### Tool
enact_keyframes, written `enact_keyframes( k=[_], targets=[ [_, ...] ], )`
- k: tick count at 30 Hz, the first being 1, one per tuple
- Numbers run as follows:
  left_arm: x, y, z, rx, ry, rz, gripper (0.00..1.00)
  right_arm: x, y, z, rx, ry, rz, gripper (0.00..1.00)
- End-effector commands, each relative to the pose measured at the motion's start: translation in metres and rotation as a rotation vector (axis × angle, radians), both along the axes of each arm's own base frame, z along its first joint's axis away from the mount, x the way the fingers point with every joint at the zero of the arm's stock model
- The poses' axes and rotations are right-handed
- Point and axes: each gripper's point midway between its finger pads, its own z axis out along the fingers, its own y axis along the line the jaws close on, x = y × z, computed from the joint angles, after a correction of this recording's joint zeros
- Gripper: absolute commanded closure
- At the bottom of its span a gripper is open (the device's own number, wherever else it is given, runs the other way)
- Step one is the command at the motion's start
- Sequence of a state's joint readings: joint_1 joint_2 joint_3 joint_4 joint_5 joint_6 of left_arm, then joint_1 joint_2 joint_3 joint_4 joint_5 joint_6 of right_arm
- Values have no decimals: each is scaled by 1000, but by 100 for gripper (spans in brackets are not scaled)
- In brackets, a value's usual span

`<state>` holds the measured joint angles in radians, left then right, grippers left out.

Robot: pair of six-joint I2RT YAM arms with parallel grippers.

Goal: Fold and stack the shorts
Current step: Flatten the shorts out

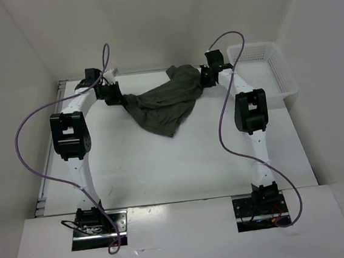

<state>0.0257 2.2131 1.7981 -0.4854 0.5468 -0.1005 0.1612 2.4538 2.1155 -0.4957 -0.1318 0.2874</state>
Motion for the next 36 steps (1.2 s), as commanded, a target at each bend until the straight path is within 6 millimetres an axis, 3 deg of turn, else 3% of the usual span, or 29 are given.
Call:
enact_keyframes(
  k=[1, 2, 3, 5, 6, 9, 10, 13, 14, 15, 16, 17, 18, 19, 21, 22, 23, 24, 25, 26, 27, 28, 29, 30, 31, 32, 33, 34, 36],
  targets=[
    [49, 7, 79, 11, -275, -46, 100, 34, 14, 83, 19, -209, 67, 100],
    [58, 16, 98, 22, -328, -38, 100, 38, 15, 104, 23, -240, 67, 100],
    [67, 24, 114, 38, -382, -36, 100, 52, 19, 145, 42, -339, 74, 100],
    [81, 38, 151, 114, -489, -37, 100, 62, 14, 190, 57, -433, 69, 100],
    [91, 47, 198, 151, -608, -23, 100, 64, 8, 234, 67, -533, 59, 100],
    [90, 66, 249, 221, -719, -9, 100, 56, 8, 281, 71, -639, 75, 100],
    [84, 69, 275, 257, -766, -14, 100, 42, 6, 314, 75, -678, 74, 100],
    [60, 79, 301, 277, -770, -13, 100, 12, 15, 338, 131, -651, 129, 100],
    [52, 74, 300, 258, -753, -33, 100, 5, 17, 342, 145, -638, 138, 100],
    [35, 70, 319, 253, -774, -40, 100, -4, 17, 346, 149, -623, 146, 100],
    [27, 74, 323, 256, -770, -32, 100, -20, 15, 375, 152, -667, 148, 100],
    [19, 71, 310, 241, -728, -44, 100, -27, 15, 381, 157, -669, 156, 100],
    [-1, 68, 335, 248, -770, -41, 100, -36, 14, 394, 158, -687, 157, 100],
    [-11, 66, 341, 241, -770, -35, 100, -58, 11, 426, 162, -741, 159, 100],
    [-41, 66, 360, 254, -792, -7, 100, -76, 8, 438, 162, -743, 159, 100],
    [-52, 64, 362, 254, -792, -7, 100, -81, 14, 423, 163, -688, 168, 100],
    [-62, 65, 365, 264, -799, 5, 100, -112, 15, 454, 171, -741, 182, 100],
    [-91, 61, 384, 280, -844, 2, 100, -124, 13, 457, 164, -745, 186, 100],
    [-103, 60, 381, 292, -852, -6, 100, -137, 15, 457, 164, -745, 189, 100],
    [-108, 60, 343, 288, -773, -20, 100, -165, 18, 451, 172, -751, 207, 100],
    [-134, 56, 351, 300, -809, -22, 100, -178, 16, 444, 155, -758, 201, 100],
    [-145, 53, 337, 287, -783, -36, 100, -183, 21, 388, 143, -645, 208, 100],
    [-154, 50, 323, 274, -755, -46, 100, -201, 31, 377, 141, -629, 245, 100],
    [-177, 42, 291, 255, -695, -92, 100, -232, 29, 378, 160, -632, 278, 100],
    [-187, 39, 276, 253, -669, -113, 100, -242, 29, 326, 165, -513, 283, 100],
    [-198, 38, 262, 254, -644, -122, 100, -255, 26, 306, 159, -462, 282, 100],
    [-218, 36, 255, 272, -644, -142, 100, -273, 19, 304, 148, -474, 280, 100],
    [-230, 34, 227, 257, -580, -161, 100, -283, 16, 275, 127, -412, 288, 100],
    [-258, 25, 212, 246, -534, -192, 100, -301, 8, 270, 113, -415, 283, 100]
  ],
)
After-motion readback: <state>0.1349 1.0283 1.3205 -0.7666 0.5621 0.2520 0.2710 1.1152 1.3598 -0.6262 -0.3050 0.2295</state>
